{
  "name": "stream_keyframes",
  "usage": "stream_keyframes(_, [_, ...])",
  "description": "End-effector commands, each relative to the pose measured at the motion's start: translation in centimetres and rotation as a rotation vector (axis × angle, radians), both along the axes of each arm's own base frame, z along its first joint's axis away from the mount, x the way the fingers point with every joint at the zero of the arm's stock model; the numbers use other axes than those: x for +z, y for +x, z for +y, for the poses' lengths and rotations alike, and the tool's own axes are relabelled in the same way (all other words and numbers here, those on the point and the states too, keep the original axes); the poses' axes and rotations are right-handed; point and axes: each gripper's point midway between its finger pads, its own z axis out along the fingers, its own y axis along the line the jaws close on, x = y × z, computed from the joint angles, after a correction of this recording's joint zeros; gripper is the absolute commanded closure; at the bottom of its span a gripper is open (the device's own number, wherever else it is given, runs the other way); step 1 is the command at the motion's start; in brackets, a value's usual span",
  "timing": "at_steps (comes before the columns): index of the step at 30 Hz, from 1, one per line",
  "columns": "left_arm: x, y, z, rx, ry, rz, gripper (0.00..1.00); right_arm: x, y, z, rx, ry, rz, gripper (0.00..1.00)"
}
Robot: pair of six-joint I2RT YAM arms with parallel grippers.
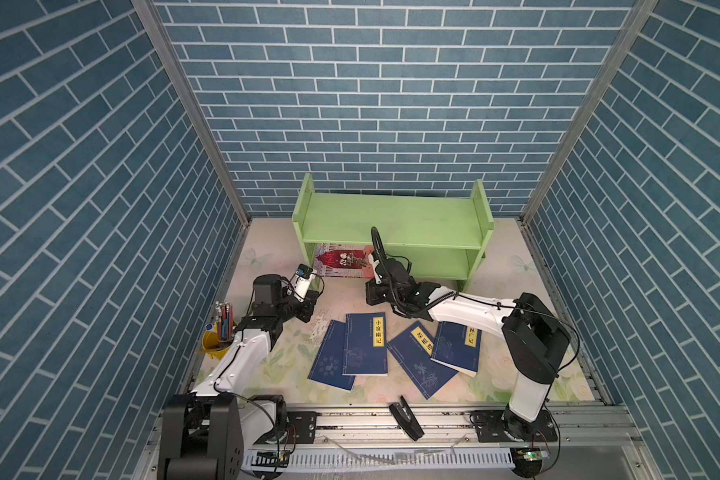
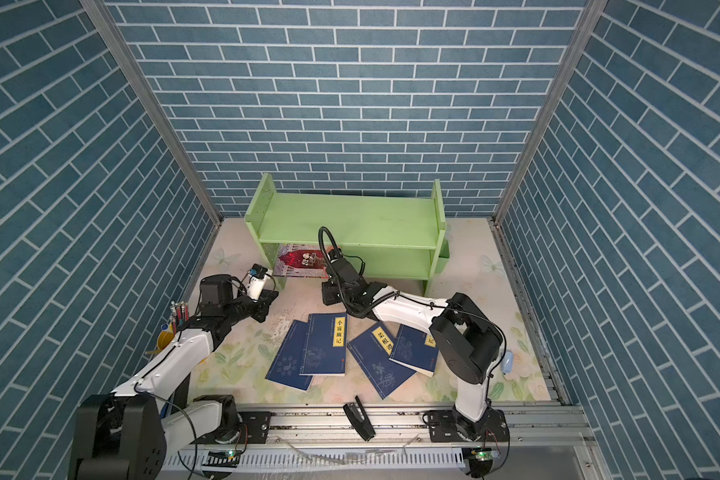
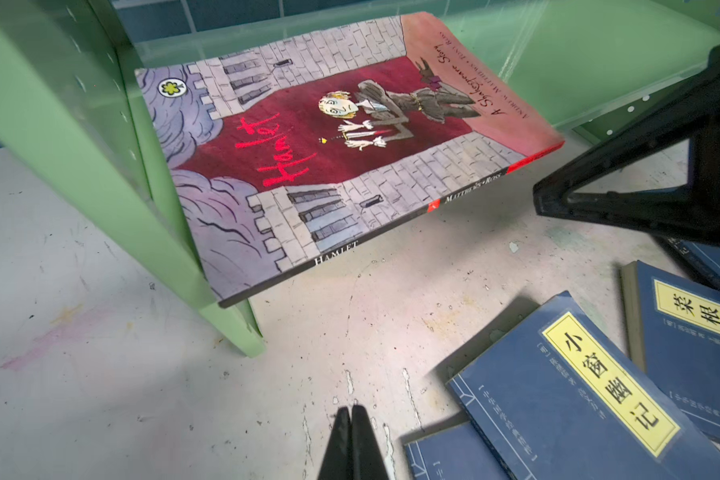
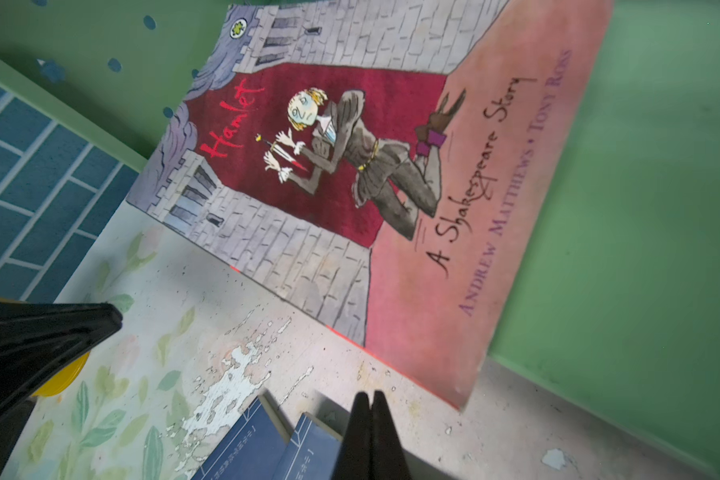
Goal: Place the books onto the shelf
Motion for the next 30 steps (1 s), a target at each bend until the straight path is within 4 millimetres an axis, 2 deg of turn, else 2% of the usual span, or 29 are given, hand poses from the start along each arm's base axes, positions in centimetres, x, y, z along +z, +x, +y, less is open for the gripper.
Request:
stream_keyframes(1, [-0.1,0.7,0.5,0.010,0.027,-0.024,1.00,0.1,0.7,0.3,0.005,-0.043,-0.036,1.00])
stream_keyframes(5, [0.2,1.9,1.2,0.058,0.035,-0.035,1.00,0.0,1.0,0.3,-0.002,-0.053,-0.041,1.00])
stream_keyframes(13, [0.9,3.1,2.3,0.135,0.049,-0.081,0.98,0.0,1.4,0.1,-0.014,-0.073,-0.052,1.00])
stream_keyframes(20, [1.6,3.2,2.6,0.158,0.047,-0.106,0.93,0.4,1.8,0.0,-0.026,-0.072,-0.071,1.00])
stream_keyframes(30, [1.4,3.6,2.9,0.178,0.053,-0.112,0.83,0.7,2.1,0.1,-0.030,-0.077,-0.078,1.00])
